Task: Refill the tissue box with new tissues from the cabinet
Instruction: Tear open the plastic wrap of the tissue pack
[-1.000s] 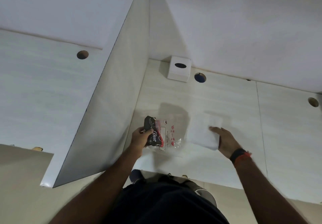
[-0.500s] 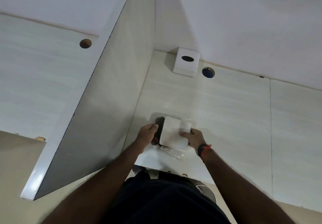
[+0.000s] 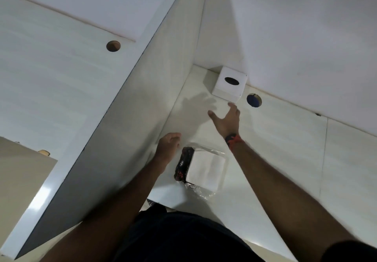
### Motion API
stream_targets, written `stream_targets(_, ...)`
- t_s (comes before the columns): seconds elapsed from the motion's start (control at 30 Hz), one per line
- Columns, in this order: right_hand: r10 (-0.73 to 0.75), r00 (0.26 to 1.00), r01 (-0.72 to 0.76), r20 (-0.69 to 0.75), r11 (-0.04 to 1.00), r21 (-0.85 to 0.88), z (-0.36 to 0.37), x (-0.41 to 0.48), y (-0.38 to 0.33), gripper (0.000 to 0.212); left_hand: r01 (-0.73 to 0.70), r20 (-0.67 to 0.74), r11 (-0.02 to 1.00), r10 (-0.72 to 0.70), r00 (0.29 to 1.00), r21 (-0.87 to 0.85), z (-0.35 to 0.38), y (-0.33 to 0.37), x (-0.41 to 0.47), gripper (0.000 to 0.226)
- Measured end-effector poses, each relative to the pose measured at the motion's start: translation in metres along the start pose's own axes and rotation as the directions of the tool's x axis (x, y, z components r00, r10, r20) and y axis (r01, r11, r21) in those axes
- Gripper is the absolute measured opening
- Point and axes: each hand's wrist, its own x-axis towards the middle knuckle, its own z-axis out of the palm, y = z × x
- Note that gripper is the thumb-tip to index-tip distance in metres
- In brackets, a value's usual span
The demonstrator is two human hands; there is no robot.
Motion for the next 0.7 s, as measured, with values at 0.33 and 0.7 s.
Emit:
stream_targets(0.33,0.114,0.974,-0.168,-0.194,0.942,-0.29,0.019,0.118,-0.053,0.111,0.036,-0.084,0.995,-0.044,0.995,-0.094,-0.009,0.001,0.008,0.021)
stream_targets(0.7,0.237,0.97,-0.244,-0.06,0.943,-0.226,0.008,0.119,-0.06,0.114,0.061,-0.023,0.989,-0.065,0.998,-0.133,-0.004,0.01,-0.003,0.026)
